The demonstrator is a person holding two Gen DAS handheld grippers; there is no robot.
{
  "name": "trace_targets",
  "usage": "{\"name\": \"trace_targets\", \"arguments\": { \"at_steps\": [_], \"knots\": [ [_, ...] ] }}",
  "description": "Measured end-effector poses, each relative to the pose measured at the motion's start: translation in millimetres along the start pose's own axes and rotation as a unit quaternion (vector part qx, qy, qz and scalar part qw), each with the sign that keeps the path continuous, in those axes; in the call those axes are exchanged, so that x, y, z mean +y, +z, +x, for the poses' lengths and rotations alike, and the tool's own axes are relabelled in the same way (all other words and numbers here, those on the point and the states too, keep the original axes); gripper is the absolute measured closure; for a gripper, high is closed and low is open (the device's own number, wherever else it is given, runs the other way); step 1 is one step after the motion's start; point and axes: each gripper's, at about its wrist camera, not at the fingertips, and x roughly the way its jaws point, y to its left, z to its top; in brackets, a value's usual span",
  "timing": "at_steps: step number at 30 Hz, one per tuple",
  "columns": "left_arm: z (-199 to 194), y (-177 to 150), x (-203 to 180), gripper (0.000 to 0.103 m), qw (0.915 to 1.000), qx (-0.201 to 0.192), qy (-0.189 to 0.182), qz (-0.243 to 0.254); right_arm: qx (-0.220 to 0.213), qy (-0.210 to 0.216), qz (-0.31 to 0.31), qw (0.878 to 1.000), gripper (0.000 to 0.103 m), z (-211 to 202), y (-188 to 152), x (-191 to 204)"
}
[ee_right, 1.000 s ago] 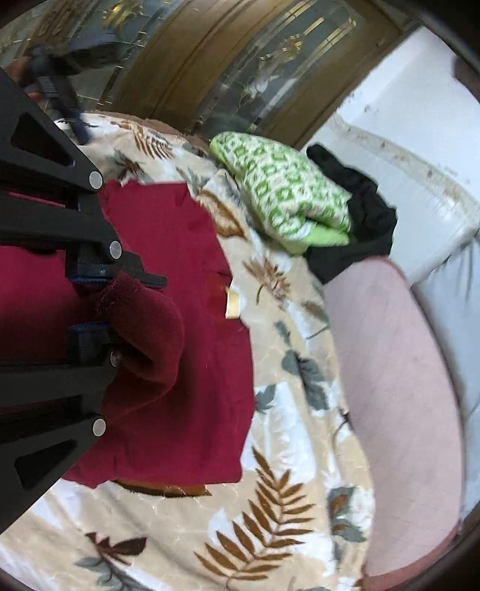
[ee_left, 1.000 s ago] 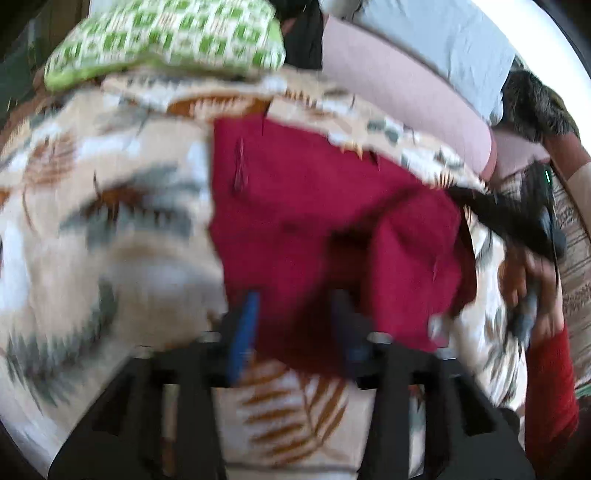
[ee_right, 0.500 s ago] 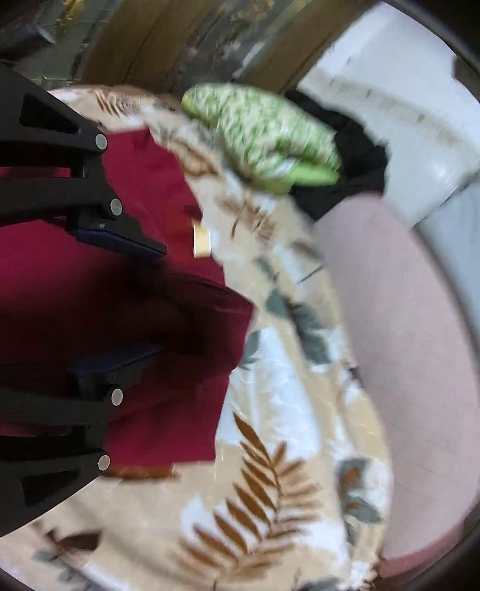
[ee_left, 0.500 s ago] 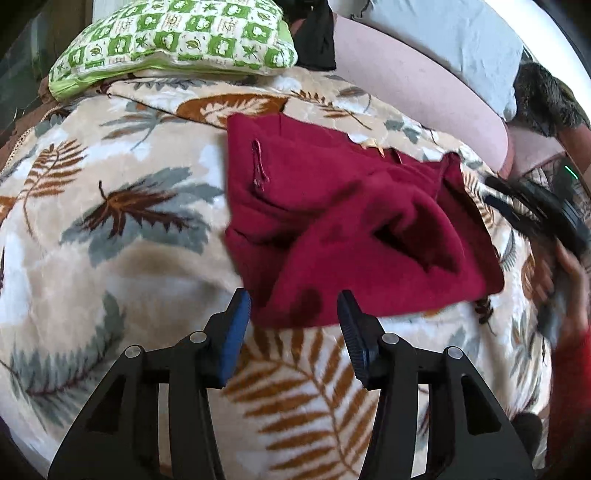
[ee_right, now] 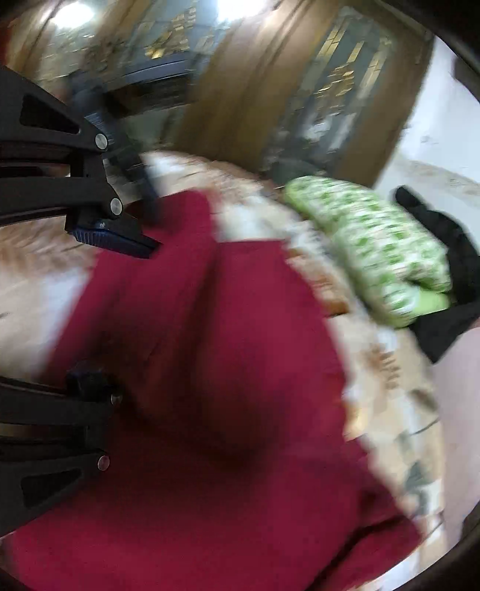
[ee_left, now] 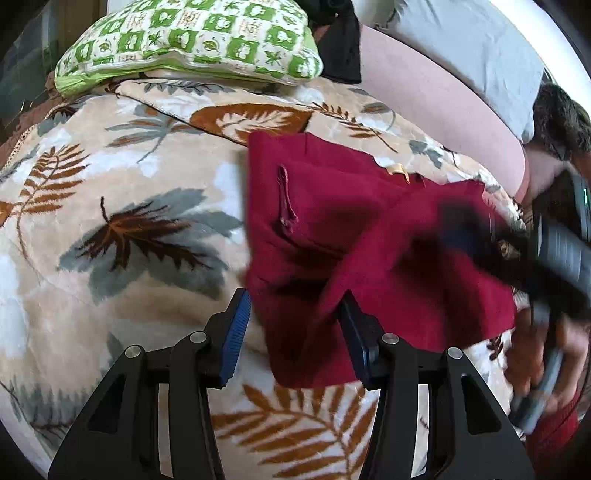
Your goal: Fold small clothes
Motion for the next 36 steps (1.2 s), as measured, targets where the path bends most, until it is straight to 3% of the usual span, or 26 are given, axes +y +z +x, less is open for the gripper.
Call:
{"name": "trace_targets", "arguments": {
  "at_steps": [2,4,7,8,9,10,13,15,17,18,19,20,21,23,25,27,28,29,30,32,33,36],
  "knots": [
    [1.0,7.0,0.3,0.054,1.0,-0.002,-0.003,-0.007,-0.036,0.013,-0.006,0.999,0.053,13.4,33.2,12.7],
    [-0.8,14.7,-2.3,0.054,0.9999,-0.013,-0.01,-0.005,-0.043,0.004,-0.006,0.999,0.053,21.1,56.1,22.1],
    [-0.7,26.2,-7.5,0.054,0.9996,-0.025,-0.01,0.004,-0.063,0.013,-0.04,0.997,0.052,-9.7,67.3,36.8],
    [1.7,30.4,-8.8,0.054,0.9996,-0.027,-0.01,0.006,-0.077,-0.008,-0.063,0.995,0.051,-31.5,63.0,37.1],
    [3.9,33.5,-9.0,0.054,0.9996,-0.027,-0.01,0.007,-0.086,-0.04,-0.078,0.992,0.046,-44.5,58.5,36.1],
    [7.1,36.5,-9.7,0.054,0.9996,-0.027,-0.008,0.008,-0.099,-0.117,-0.099,0.983,0.04,-65.0,53.1,25.6],
    [22.1,45.0,-13.5,0.054,0.9996,-0.025,0.005,0.01,-0.116,-0.29,-0.111,0.943,0.037,-97.4,42.6,-17.3],
    [34.4,49.4,-17.8,0.054,0.9997,-0.018,0.014,0.009,-0.094,-0.328,-0.097,0.935,0.037,-97.3,42.6,-42.5],
    [46.9,54.3,-20.6,0.054,0.9993,-0.014,0.032,0.011,-0.078,-0.327,-0.081,0.938,0.037,-90.3,44.5,-69.2],
    [51.7,56.2,-20.4,0.054,0.9991,-0.01,0.041,0.011,-0.072,-0.326,-0.073,0.94,0.042,-82.0,47.1,-79.2],
    [55.9,58.4,-21.1,0.054,0.9988,-0.008,0.048,0.009,-0.064,-0.32,-0.06,0.943,0.067,-77.2,49.3,-88.5],
    [60.7,61.6,-20.8,0.054,0.9986,-0.008,0.052,0.008,-0.057,-0.311,-0.052,0.947,0.083,-70.3,49.4,-90.9],
    [64.1,63.8,-19.7,0.054,0.9984,-0.009,0.055,0.007,-0.062,-0.305,-0.044,0.949,0.091,-70.7,51.4,-94.2],
    [73.0,66.8,-18.3,0.054,0.9981,-0.006,0.062,0.004,-0.1,-0.32,-0.035,0.941,0.095,-80.3,53.6,-97.0],
    [83.9,66.6,-16.2,0.054,0.9978,0.003,0.067,0.001,-0.11,-0.34,0.003,0.934,0.095,-89.6,57.2,-119.4],
    [86.5,65.6,-14.3,0.054,0.9978,0.002,0.066,-0.003,-0.074,-0.326,0.052,0.941,0.095,-80.9,60.0,-147.9],
    [84.7,65.9,-13.4,0.054,0.998,0.002,0.063,-0.006,-0.079,-0.323,0.055,0.942,0.093,-83.2,60.4,-147.6],
    [80.3,66.3,-11.1,0.054,0.9981,0.001,0.061,-0.009,-0.09,-0.326,0.055,0.939,0.09,-89.1,59.8,-144.6],
    [76.7,66.2,-9.4,0.054,0.998,-0.001,0.063,-0.012,-0.108,-0.341,0.053,0.932,0.078,-99.2,58.3,-136.7],
    [63.3,63.7,-1.5,0.054,0.9971,-0.01,0.073,-0.02,-0.134,-0.351,0.047,0.925,0.068,-116.5,53.6,-119.8],
    [57.3,62.0,1.8,0.054,0.9969,-0.013,0.074,-0.023,-0.14,-0.349,0.042,0.926,0.068,-119.7,51.3,-112.9],
    [40.9,49.8,12.8,0.054,0.9971,-0.016,0.061,-0.042,-0.118,-0.309,-0.016,0.944,0.068,-112.4,44.3,-79.3]
  ]
}}
